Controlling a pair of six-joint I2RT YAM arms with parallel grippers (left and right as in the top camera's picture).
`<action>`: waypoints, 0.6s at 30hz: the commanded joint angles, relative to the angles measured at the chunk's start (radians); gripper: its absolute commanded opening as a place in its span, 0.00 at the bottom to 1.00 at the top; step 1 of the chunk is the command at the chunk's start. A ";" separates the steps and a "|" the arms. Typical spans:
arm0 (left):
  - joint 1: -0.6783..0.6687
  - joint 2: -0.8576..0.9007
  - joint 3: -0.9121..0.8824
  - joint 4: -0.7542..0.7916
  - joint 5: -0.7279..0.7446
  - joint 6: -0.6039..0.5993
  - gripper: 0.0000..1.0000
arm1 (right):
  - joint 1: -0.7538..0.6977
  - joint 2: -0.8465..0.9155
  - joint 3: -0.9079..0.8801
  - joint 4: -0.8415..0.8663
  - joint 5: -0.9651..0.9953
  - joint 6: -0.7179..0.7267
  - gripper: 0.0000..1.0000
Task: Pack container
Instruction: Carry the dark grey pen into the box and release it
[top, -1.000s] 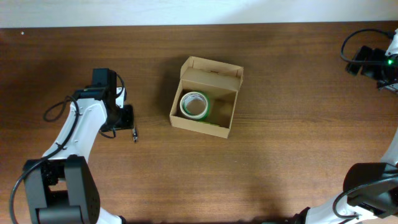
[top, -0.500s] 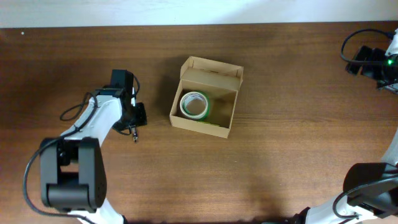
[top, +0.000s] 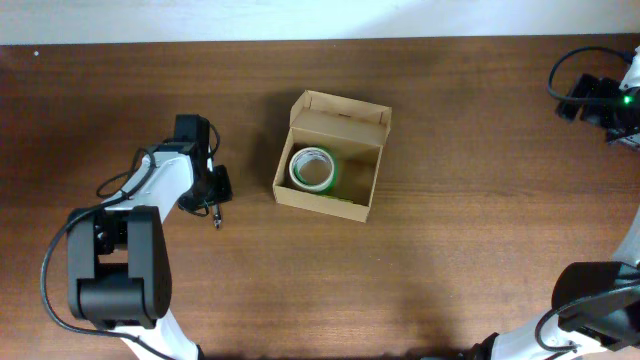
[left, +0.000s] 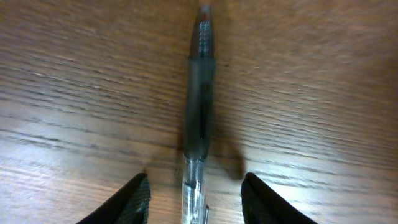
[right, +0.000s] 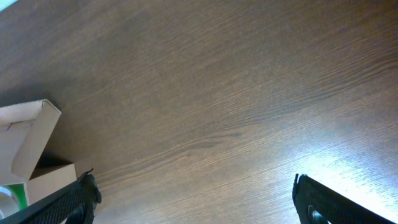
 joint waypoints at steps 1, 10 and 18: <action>0.003 0.039 -0.008 0.005 0.029 0.062 0.41 | 0.000 0.008 -0.003 0.001 -0.009 0.008 0.99; 0.003 0.045 -0.008 0.005 0.031 0.094 0.02 | 0.000 0.008 -0.003 0.001 -0.009 0.008 0.99; 0.003 0.026 0.080 -0.036 0.070 0.195 0.02 | 0.000 0.008 -0.003 0.001 -0.009 0.008 0.99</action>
